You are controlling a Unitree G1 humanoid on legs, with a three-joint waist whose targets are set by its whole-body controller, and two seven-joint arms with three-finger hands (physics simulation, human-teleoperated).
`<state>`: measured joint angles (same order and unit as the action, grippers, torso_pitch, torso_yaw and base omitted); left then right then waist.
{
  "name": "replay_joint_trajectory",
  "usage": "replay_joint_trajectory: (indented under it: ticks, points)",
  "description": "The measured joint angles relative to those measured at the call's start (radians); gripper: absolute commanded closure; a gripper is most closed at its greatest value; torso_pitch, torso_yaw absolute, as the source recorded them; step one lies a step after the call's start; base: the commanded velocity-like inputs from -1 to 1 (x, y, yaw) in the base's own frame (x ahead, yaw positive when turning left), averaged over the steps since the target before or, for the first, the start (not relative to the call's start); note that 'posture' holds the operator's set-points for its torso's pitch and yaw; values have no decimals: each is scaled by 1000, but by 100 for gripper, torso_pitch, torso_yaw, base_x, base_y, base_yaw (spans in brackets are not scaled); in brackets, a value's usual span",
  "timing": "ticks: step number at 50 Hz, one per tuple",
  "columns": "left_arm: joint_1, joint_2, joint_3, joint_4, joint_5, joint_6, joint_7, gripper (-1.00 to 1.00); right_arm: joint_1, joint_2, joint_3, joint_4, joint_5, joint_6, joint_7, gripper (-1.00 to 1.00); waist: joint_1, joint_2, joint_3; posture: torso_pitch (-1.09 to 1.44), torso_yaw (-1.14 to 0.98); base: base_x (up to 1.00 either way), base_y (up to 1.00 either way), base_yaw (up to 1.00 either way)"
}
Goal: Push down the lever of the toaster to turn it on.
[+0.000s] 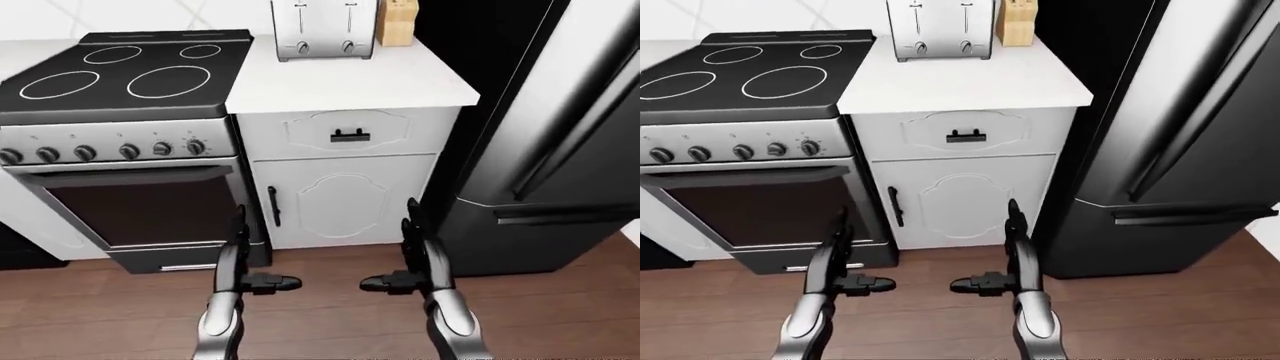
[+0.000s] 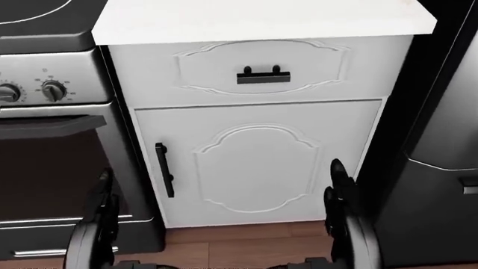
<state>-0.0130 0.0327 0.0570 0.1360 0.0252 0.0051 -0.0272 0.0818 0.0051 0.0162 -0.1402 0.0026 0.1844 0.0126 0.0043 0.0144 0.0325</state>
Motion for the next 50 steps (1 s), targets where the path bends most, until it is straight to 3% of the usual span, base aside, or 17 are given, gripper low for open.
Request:
replay_joint_trajectory:
  ticks: [7,9,12,14,18,20,24,29,33,37,41,47,50]
  points:
    - [-2,-3,-11,-11,0,-1,-5,-100,-6,-1,-5,-6,-1,-18,-5,-100,-7,-85,-2,0,0,0,28,0]
    - [2,-11,-20,-10,0,2,-6,-100,-4,-8,-15,8,-1,-19,-5,-100,-20,-63,3,0,0,0,29,0]
    - [13,-13,-31,-15,1,16,-12,-100,8,-9,-25,13,-3,-5,-11,-100,-23,-69,-9,0,0,0,28,0]
    - [5,-12,-27,-19,1,17,-12,-100,2,-10,-25,8,-2,-8,-12,-100,-21,-51,-9,0,0,0,29,0]
    - [-5,-11,-22,-13,1,-5,-10,-100,-3,-9,-21,-6,-2,-15,-11,-100,-23,12,1,0,0,0,25,0]
    - [-2,-10,-21,-25,0,-3,-10,-100,-4,-8,-17,-18,-3,-12,-10,-100,-18,69,-5,0,0,0,12,0]
    - [2,2,6,-6,-1,0,-1,-100,-1,3,11,7,-2,-7,-2,-100,3,50,4,0,0,0,0,0]
    - [-2,-2,12,-11,-26,12,10,-100,2,0,-6,-22,-3,-4,-5,-100,3,-11,11,0,0,0,0,0]
    - [-10,-5,7,-34,-50,44,8,-100,-21,-2,-10,-38,-3,17,-9,-100,10,-66,1,0,0,0,0,0]
    - [-50,-1,3,-40,-67,107,12,-100,-55,-10,-13,-71,-33,71,-34,-100,7,-42,-4,0,0,0,0,0]
    - [-134,23,34,-36,-75,156,28,-100,-126,-8,-31,-74,-32,117,-43,-100,4,-25,-19,0,0,0,0,0]
    - [-256,60,54,-57,-89,262,40,-100,-287,-45,-90,-72,19,246,-57,-100,2,-17,-30,0,0,0,0,0]
    - [-340,89,72,-97,-114,358,44,-100,-367,-62,-95,-93,30,331,-70,-100,-1,-18,-30,0,0,0,0,0]
